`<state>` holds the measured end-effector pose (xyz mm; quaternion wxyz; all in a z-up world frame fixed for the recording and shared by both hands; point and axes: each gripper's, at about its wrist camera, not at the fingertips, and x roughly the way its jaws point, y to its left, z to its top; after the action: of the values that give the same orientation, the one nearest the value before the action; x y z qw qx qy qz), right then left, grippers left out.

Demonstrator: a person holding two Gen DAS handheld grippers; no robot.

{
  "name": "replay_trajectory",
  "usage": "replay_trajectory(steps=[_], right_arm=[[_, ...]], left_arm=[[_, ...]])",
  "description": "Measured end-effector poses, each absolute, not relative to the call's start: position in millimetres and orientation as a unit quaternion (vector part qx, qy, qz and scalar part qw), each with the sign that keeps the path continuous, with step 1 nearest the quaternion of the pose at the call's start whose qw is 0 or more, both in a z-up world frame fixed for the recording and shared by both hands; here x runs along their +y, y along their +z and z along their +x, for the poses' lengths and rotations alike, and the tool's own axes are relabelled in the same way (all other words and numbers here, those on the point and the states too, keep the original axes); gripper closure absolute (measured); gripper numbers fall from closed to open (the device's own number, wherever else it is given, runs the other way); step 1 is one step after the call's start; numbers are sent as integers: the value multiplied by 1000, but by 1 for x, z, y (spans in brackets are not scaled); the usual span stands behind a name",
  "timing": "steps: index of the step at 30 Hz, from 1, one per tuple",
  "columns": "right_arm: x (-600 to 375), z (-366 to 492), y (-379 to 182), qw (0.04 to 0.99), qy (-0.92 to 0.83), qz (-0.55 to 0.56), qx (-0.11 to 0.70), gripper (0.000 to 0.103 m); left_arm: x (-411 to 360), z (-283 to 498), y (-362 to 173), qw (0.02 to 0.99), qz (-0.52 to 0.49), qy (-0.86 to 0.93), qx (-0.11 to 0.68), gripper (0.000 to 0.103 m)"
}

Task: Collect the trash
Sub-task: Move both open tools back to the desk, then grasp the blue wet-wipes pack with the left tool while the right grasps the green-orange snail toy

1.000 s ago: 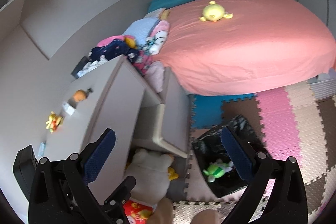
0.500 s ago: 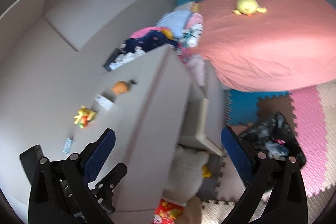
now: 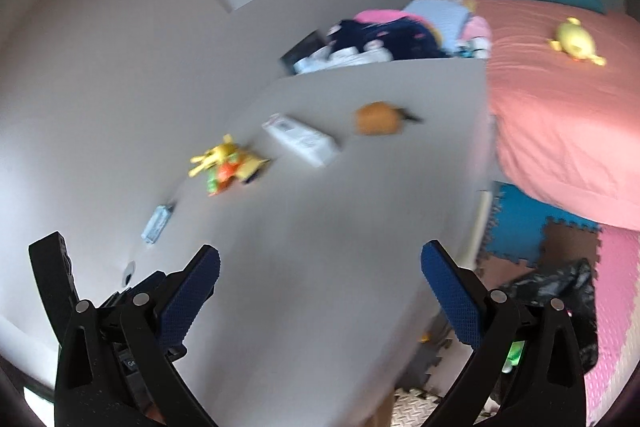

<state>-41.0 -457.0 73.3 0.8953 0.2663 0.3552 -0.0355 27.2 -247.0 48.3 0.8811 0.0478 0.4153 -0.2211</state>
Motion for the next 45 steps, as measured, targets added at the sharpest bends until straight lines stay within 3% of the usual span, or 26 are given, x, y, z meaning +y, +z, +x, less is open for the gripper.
replay_trajectory(steps=[17, 33, 37, 39, 43, 45], right_arm=[[-346, 125, 48, 865, 50, 253, 431, 3], [-330, 192, 16, 839, -10, 319, 440, 25], [-329, 199, 15, 839, -24, 329, 433, 38], [-329, 207, 12, 837, -29, 326, 438, 58], [-339, 212, 7, 821, -28, 367, 435, 66], [-350, 211, 0, 804, -23, 409, 432, 85]], left_arm=[[-123, 151, 36, 893, 42, -112, 433, 6], [-104, 213, 21, 880, 55, -133, 453, 6], [-110, 218, 19, 881, 80, -131, 449, 10], [-114, 220, 17, 880, 97, -130, 446, 13], [-118, 224, 14, 878, 119, -134, 445, 20], [-119, 225, 14, 877, 127, -137, 442, 22]])
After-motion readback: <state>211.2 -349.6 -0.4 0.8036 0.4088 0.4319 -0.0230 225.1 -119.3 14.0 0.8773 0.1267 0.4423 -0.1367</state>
